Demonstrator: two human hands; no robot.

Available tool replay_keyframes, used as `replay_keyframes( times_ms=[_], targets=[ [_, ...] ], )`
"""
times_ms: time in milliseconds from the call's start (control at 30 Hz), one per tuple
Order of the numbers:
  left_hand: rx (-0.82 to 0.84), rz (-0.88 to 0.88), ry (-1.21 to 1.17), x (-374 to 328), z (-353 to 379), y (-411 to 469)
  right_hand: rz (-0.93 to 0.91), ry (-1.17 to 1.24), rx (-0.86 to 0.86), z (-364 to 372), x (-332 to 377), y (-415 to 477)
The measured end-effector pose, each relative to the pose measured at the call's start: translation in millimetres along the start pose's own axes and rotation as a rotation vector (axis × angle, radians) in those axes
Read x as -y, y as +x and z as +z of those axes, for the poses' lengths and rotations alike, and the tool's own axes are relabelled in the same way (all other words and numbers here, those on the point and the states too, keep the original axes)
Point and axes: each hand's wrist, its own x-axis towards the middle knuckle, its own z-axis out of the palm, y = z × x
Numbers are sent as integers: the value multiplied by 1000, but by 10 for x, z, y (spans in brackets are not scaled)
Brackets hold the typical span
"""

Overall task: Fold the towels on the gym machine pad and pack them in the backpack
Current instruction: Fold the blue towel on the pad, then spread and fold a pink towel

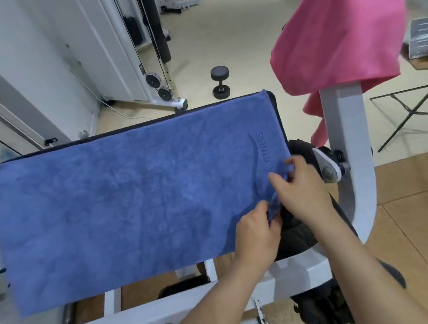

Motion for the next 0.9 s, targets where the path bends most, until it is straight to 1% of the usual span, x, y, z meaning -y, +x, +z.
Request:
replay_keyframes(
  times_ms=[67,100,133,200,267,367,467,533,633,767,833,900],
  targets=[
    [38,-1,-14,41,-52,-10,-135,-165,-36,-3,220,336],
    [53,5,-16,58,-69,-25,-173,-232,-54,5,323,517],
    [53,6,-45,63,-99,-41,-186,-280,-76,14,410,699],
    [47,-25,-122,88,-167,-54,-148,-310,-119,29,527,1026],
    [56,-108,-177,112,-238,-49,-122,-250,-166,44,600,1251],
    [53,-239,-237,98,-328,-47,-166,-168,-207,102,665,1404],
    [51,-238,-229,137,-416,-106,-106,-39,-195,130,770,1385],
    [31,-232,-330,218,-527,-190,-112,42,-186,148,950,1300],
    [-61,-245,-529,371,-869,-422,-233,184,-114,282,1429,1063],
    [-251,-281,-600,825,-1487,-850,-376,329,77,756,2131,616],
    [-350,-310,-597,1131,-1787,-1072,-476,305,175,1070,2460,350],
    [-419,-355,-586,1440,-2047,-1276,-578,173,223,1408,2773,89]
  ],
)
